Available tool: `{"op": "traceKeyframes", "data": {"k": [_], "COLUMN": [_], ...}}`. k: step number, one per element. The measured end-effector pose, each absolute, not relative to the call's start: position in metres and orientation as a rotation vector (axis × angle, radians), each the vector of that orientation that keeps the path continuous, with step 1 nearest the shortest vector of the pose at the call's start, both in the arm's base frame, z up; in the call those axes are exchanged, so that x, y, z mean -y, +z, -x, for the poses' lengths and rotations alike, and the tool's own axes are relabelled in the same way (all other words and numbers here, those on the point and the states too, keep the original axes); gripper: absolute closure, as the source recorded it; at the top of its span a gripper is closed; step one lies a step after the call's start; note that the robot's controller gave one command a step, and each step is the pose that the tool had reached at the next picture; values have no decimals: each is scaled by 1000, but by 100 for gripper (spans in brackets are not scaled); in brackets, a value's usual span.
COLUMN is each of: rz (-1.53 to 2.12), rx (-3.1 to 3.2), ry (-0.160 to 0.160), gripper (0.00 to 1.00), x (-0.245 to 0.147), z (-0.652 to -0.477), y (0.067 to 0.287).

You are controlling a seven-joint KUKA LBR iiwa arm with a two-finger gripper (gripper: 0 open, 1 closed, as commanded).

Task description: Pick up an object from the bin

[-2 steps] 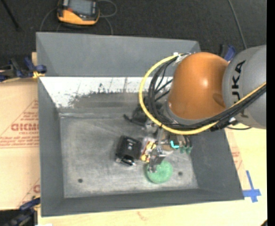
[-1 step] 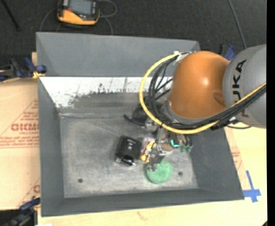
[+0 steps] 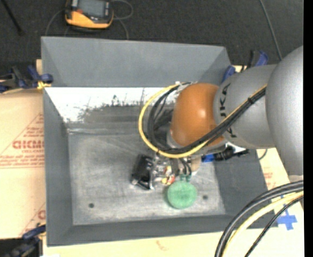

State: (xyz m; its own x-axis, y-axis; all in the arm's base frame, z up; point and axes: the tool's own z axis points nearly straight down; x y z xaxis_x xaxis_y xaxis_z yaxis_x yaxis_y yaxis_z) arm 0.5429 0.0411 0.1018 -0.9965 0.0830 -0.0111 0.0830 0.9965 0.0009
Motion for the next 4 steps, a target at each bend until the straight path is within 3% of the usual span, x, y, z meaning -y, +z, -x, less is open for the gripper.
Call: {"op": "traceKeyframes", "data": {"k": [2,3,4], "rz": [-127,16,379], "rx": [-3139,-3142,-3117], "ry": [0,-2,-1], "gripper": [100,100,100], "x": [-42,-52,-64], "z": [-543,-554,-531], "y": [107,167,208]}}
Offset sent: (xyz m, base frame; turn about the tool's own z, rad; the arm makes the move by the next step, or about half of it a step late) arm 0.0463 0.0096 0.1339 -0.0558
